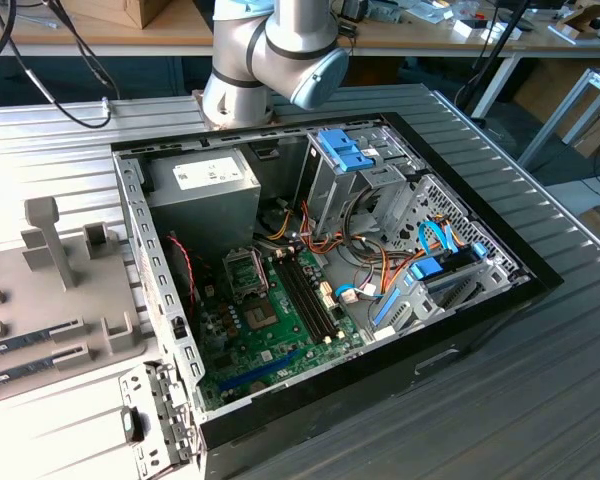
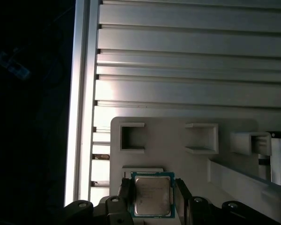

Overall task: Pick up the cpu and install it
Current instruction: 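Pick up the cpu and move it towards the insertion slot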

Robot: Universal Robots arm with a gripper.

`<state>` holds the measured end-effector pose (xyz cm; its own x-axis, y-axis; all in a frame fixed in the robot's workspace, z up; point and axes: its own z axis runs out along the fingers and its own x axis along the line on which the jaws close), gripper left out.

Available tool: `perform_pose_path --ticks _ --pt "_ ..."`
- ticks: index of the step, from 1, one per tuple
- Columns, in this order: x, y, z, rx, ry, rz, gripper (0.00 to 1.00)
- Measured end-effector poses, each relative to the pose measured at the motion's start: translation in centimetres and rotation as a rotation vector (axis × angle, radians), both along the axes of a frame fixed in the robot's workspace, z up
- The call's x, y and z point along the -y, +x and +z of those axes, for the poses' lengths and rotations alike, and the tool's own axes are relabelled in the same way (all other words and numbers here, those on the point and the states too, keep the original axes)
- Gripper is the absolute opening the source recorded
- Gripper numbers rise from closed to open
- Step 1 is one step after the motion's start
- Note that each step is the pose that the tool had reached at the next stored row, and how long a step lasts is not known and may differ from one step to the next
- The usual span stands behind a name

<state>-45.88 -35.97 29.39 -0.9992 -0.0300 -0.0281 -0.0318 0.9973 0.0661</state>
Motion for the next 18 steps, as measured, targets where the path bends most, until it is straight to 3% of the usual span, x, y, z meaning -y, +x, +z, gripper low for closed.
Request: perform_pose_path --ticks 15,18 --pt "0.00 0.00 0.66 0.0000 0.0000 0.000 0.47" --pt "0.00 0.00 1.04 -0.0001 0.0000 0.000 0.47"
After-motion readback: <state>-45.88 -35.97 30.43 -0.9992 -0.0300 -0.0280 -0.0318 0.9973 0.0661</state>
